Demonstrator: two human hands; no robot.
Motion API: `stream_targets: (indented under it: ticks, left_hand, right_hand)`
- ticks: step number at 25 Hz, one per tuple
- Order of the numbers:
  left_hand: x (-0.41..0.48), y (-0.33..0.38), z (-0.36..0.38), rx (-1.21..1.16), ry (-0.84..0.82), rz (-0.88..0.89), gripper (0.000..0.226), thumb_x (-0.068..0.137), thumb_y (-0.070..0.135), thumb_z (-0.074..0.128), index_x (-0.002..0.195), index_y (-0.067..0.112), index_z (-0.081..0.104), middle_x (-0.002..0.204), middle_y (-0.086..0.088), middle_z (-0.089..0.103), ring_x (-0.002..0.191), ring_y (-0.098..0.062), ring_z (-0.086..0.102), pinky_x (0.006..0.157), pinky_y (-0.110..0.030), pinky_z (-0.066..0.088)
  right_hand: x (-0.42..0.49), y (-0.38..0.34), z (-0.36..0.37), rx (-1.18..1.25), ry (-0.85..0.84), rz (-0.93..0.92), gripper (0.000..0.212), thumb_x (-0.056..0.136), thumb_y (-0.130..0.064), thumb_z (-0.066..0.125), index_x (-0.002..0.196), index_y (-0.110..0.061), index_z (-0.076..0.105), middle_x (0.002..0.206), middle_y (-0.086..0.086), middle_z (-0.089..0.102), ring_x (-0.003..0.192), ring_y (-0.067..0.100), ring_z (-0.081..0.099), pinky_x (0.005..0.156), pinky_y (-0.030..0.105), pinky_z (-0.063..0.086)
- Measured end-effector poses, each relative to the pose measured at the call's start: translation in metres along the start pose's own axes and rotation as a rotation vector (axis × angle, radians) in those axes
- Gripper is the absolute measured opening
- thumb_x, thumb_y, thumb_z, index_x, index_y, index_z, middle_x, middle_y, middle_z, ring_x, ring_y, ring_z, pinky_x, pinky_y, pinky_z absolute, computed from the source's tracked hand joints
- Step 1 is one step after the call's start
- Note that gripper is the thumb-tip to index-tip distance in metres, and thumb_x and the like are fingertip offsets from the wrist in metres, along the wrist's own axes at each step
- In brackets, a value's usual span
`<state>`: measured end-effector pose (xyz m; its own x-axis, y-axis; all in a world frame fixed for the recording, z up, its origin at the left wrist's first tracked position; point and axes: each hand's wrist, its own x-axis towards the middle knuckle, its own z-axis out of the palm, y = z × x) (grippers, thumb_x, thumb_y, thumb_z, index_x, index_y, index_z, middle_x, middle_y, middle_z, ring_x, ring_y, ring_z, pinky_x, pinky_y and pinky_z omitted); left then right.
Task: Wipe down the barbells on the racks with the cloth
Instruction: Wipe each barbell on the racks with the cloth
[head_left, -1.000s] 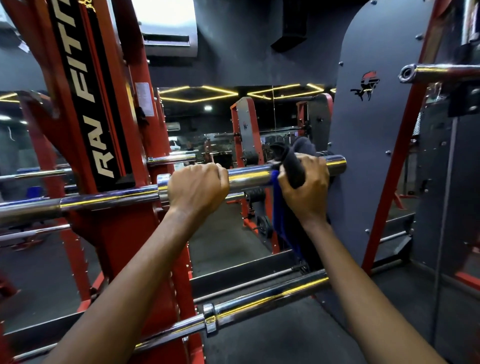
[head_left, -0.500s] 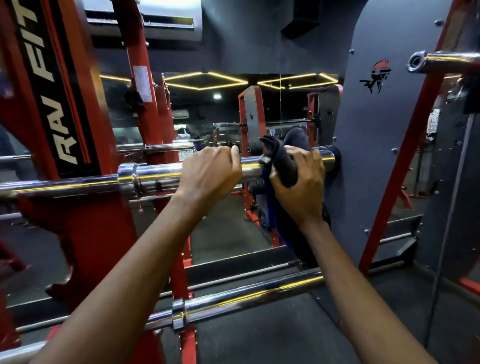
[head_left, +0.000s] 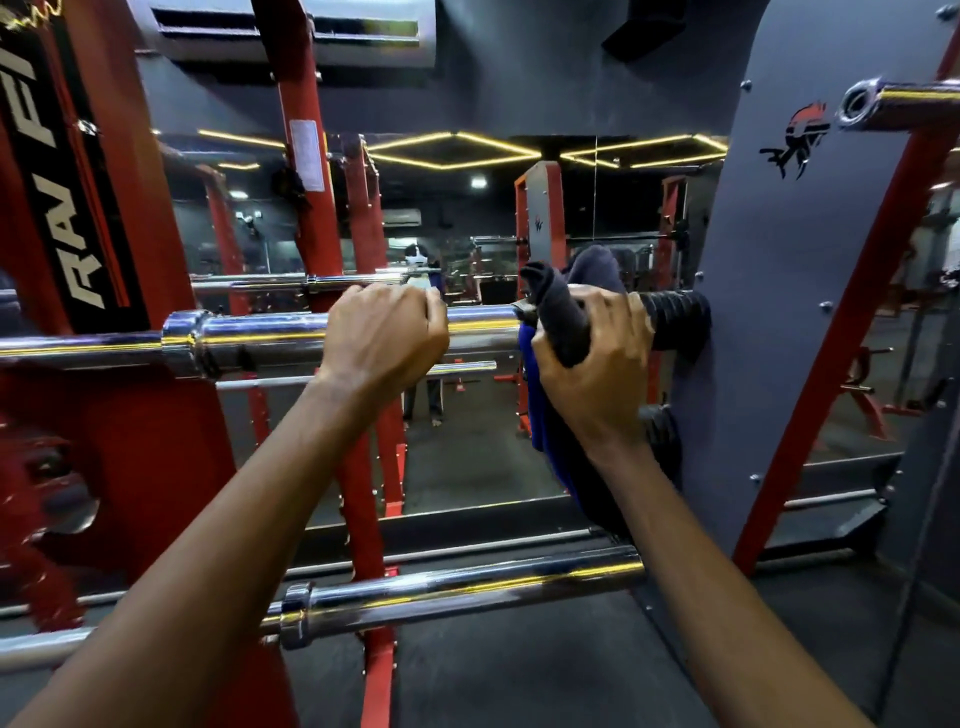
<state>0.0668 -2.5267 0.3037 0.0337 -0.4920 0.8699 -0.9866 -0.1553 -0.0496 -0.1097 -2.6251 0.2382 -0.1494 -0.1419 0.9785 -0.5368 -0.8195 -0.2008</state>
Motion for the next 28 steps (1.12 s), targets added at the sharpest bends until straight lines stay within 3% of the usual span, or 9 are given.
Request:
stream_targets:
  ticks: [4, 9, 12, 15, 17, 19, 21, 24, 28]
  left_hand:
    - [0.007, 0.030, 0.014, 0.022, -0.002, 0.041, 0.054, 0.103, 0.036, 0.028, 0.071, 0.014, 0.065, 0.072, -0.004, 0.067, 0.058, -0.023, 0.052, 0.056, -0.032, 0.025]
    - [-0.001, 0.032, 0.019, 0.066, 0.029, 0.008, 0.052, 0.100, 0.033, 0.030, 0.064, 0.015, 0.062, 0.070, -0.005, 0.069, 0.062, -0.027, 0.060, 0.061, -0.032, 0.028]
    - [-0.001, 0.038, 0.015, 0.042, 0.028, -0.003, 0.049, 0.100, 0.031, 0.034, 0.062, 0.015, 0.060, 0.067, -0.007, 0.068, 0.061, -0.029, 0.059, 0.062, -0.032, 0.027]
    - [-0.001, 0.037, 0.013, 0.022, 0.002, 0.002, 0.048, 0.101, 0.032, 0.033, 0.065, 0.016, 0.061, 0.072, -0.007, 0.070, 0.068, -0.030, 0.063, 0.064, -0.033, 0.031]
    - [-0.001, 0.035, 0.012, 0.006, 0.001, -0.003, 0.047, 0.102, 0.031, 0.036, 0.066, 0.015, 0.062, 0.075, -0.008, 0.071, 0.071, -0.032, 0.064, 0.064, -0.033, 0.030]
    - [-0.001, 0.035, 0.013, -0.002, 0.006, 0.010, 0.046, 0.102, 0.031, 0.037, 0.066, 0.016, 0.062, 0.077, -0.008, 0.072, 0.072, -0.032, 0.064, 0.064, -0.032, 0.028]
    - [-0.001, 0.033, 0.016, 0.007, 0.017, 0.027, 0.047, 0.102, 0.032, 0.034, 0.067, 0.016, 0.061, 0.077, -0.007, 0.071, 0.071, -0.031, 0.064, 0.064, -0.033, 0.028]
    - [0.000, 0.029, 0.023, 0.032, 0.036, 0.031, 0.050, 0.101, 0.034, 0.029, 0.067, 0.016, 0.061, 0.075, -0.004, 0.070, 0.068, -0.027, 0.062, 0.064, -0.032, 0.029]
    - [0.000, 0.033, 0.026, 0.037, 0.027, 0.016, 0.050, 0.100, 0.034, 0.029, 0.069, 0.015, 0.064, 0.076, -0.005, 0.071, 0.069, -0.029, 0.063, 0.065, -0.034, 0.033]
  right_hand:
    - [-0.006, 0.017, -0.002, 0.080, -0.042, -0.010, 0.040, 0.089, -0.034, 0.065, 0.120, -0.008, 0.065, 0.123, 0.007, 0.064, 0.120, 0.027, 0.056, 0.112, 0.053, 0.040]
    - [-0.020, 0.007, 0.006, 0.489, 0.139, 0.452, 0.052, 0.098, -0.038, 0.060, 0.142, -0.010, 0.050, 0.146, 0.006, 0.053, 0.136, 0.016, 0.052, 0.114, 0.038, 0.044]
    - [-0.015, -0.007, 0.002, 0.647, 0.222, 0.686, 0.051, 0.100, -0.036, 0.060, 0.141, -0.006, 0.052, 0.135, 0.006, 0.063, 0.123, 0.005, 0.060, 0.107, 0.023, 0.046]
    - [-0.025, -0.014, 0.006, 0.754, 0.144, 0.916, 0.045, 0.103, -0.029, 0.060, 0.141, -0.007, 0.053, 0.127, -0.001, 0.069, 0.106, -0.012, 0.063, 0.092, 0.009, 0.047]
    - [-0.024, -0.014, 0.008, 0.820, 0.057, 1.068, 0.043, 0.101, -0.040, 0.058, 0.126, -0.005, 0.065, 0.117, 0.004, 0.073, 0.101, 0.004, 0.070, 0.085, 0.016, 0.054]
    - [-0.018, -0.019, 0.002, 0.879, -0.049, 1.195, 0.047, 0.105, -0.042, 0.048, 0.111, 0.000, 0.071, 0.101, 0.008, 0.072, 0.080, 0.015, 0.068, 0.062, 0.012, 0.051]
    - [-0.018, -0.021, 0.001, 0.881, -0.086, 1.182, 0.048, 0.108, -0.037, 0.045, 0.113, 0.003, 0.070, 0.096, 0.008, 0.068, 0.074, 0.014, 0.062, 0.053, 0.007, 0.044]
    - [-0.023, -0.023, 0.001, 0.831, -0.106, 1.078, 0.033, 0.107, -0.034, 0.049, 0.100, -0.009, 0.069, 0.089, -0.001, 0.067, 0.077, 0.008, 0.062, 0.059, 0.005, 0.043]
    - [-0.032, -0.006, -0.003, 0.723, -0.269, 1.001, 0.032, 0.102, -0.043, 0.058, 0.080, -0.020, 0.063, 0.076, -0.014, 0.068, 0.067, -0.004, 0.063, 0.069, 0.020, 0.049]
